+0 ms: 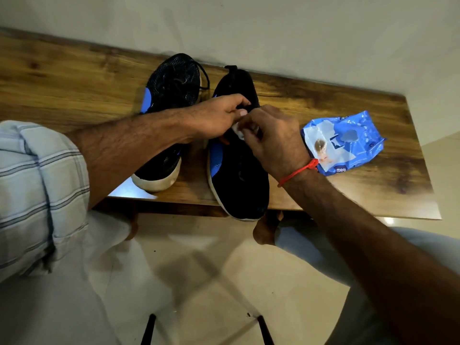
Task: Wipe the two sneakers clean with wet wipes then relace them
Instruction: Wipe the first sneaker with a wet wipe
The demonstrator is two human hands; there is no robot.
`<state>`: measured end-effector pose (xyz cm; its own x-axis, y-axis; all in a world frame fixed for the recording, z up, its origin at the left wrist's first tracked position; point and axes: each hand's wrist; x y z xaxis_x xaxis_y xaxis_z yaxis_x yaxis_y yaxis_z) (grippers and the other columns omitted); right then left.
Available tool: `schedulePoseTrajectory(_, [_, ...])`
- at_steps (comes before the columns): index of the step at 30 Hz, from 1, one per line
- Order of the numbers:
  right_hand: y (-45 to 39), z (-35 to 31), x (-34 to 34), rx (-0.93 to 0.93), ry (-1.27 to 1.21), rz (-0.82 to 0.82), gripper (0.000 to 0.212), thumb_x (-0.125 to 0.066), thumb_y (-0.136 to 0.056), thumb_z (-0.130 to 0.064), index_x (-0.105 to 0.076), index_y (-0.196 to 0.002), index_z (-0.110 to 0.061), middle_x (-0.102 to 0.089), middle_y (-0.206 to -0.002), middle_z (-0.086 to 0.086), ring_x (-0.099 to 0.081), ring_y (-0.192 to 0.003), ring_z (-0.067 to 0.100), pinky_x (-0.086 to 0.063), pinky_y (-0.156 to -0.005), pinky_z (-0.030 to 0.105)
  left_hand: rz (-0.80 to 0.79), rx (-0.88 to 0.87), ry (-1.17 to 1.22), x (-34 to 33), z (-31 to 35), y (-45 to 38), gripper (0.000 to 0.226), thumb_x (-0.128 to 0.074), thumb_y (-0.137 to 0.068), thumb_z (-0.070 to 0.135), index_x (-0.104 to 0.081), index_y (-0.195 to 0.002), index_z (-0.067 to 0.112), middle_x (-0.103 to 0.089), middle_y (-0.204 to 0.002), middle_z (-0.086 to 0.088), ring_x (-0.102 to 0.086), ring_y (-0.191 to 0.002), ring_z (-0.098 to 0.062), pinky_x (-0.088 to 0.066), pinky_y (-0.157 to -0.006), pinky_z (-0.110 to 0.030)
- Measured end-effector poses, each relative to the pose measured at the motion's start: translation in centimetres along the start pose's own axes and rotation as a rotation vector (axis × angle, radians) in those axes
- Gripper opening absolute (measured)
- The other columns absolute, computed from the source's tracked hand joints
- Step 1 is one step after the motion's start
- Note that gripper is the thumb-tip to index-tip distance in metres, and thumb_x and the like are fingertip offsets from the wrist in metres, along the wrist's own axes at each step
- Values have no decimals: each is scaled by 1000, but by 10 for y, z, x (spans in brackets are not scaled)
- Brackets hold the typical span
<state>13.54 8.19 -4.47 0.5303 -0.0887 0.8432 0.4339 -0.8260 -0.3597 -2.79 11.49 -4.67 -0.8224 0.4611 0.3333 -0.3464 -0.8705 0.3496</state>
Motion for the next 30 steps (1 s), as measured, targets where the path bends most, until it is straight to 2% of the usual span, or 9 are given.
schedulePoseTrajectory(5, [15,4,11,-106,172,-370,11,-66,-80,-6,-72,-89,-7,-67,-92,18,-63,-88,38,-48,-77,39,-4,20,-27,-4,-1,-3,31,-42,-110,21,-50,-140,24,-65,-121,-3,-64,-111,-16,-63,-71,-29])
schedulePoseTrajectory(10, [16,-7,29,-116,245,-869,10,-64,-90,-21,-72,-87,-16,-67,-97,6,-59,-94,22,-54,-85,38,3,12,-15,-2,1,0,28,-40,-110,21,-51,-136,22,-66,-118,-1,-66,-106,-13,-61,-66,-22])
schedulePoseTrajectory(12, [12,-7,38,-96,170,-831,9,-67,-89,-22,-76,-87,-18,-69,-90,1,-60,-86,16,-52,-83,34,6,8,-27,-1,0,0,29,-40,-110,22,-51,-137,22,-66,-117,0,-66,-105,-12,-61,-66,-23])
schedulePoseTrajectory(15, [5,-11,36,-159,-15,-464,8,-69,-85,-13,-75,-88,-16,-69,-81,-2,-56,-75,11,-37,-73,18,21,-4,-69,1,0,-1,29,-41,-110,24,-54,-136,23,-67,-116,-1,-67,-106,-16,-62,-79,-34])
schedulePoseTrajectory(18, [9,-11,13,-97,96,-258,9,-68,-79,-5,-73,-86,-8,-67,-87,13,-62,-80,28,-40,-72,25,19,-6,-89,-1,0,-3,30,-42,-110,23,-53,-137,22,-68,-113,-1,-68,-104,-18,-61,-85,-40])
schedulePoseTrajectory(20, [18,-12,3,-136,164,-329,10,-64,-84,-8,-71,-90,-4,-63,-93,18,-63,-86,36,-48,-73,38,17,-1,-94,-4,-1,-4,32,-42,-110,23,-49,-141,23,-65,-117,-1,-67,-104,-16,-63,-74,-34])
schedulePoseTrajectory(26, [27,-18,22,-228,141,-812,17,-63,-91,-25,-65,-77,-15,-64,-84,7,-63,-87,25,-51,-76,31,21,12,-77,-3,-3,-4,35,-41,-110,25,-46,-144,22,-62,-124,-11,-65,-111,-25,-63,-68,-28])
schedulePoseTrajectory(28, [17,-19,34,-230,66,-698,13,-68,-90,-24,-75,-83,-16,-67,-79,-3,-62,-81,16,-42,-76,20,24,10,-80,-3,-2,-4,34,-41,-110,26,-47,-143,23,-61,-124,-8,-64,-112,-24,-63,-70,-30])
schedulePoseTrajectory(30, [9,-19,37,-262,50,-422,9,-68,-88,-17,-77,-87,-15,-70,-81,-2,-63,-82,17,-35,-74,19,33,8,-84,-3,-3,-4,33,-41,-110,26,-48,-142,23,-60,-122,-4,-65,-109,-20,-64,-71,-31])
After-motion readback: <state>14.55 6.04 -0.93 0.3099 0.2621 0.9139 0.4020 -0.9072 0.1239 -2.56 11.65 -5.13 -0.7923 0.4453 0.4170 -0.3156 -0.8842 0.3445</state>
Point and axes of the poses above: each hand's wrist, its own y-axis away from the middle knuckle, its own x-axis out of the back of the hand, z = x × y
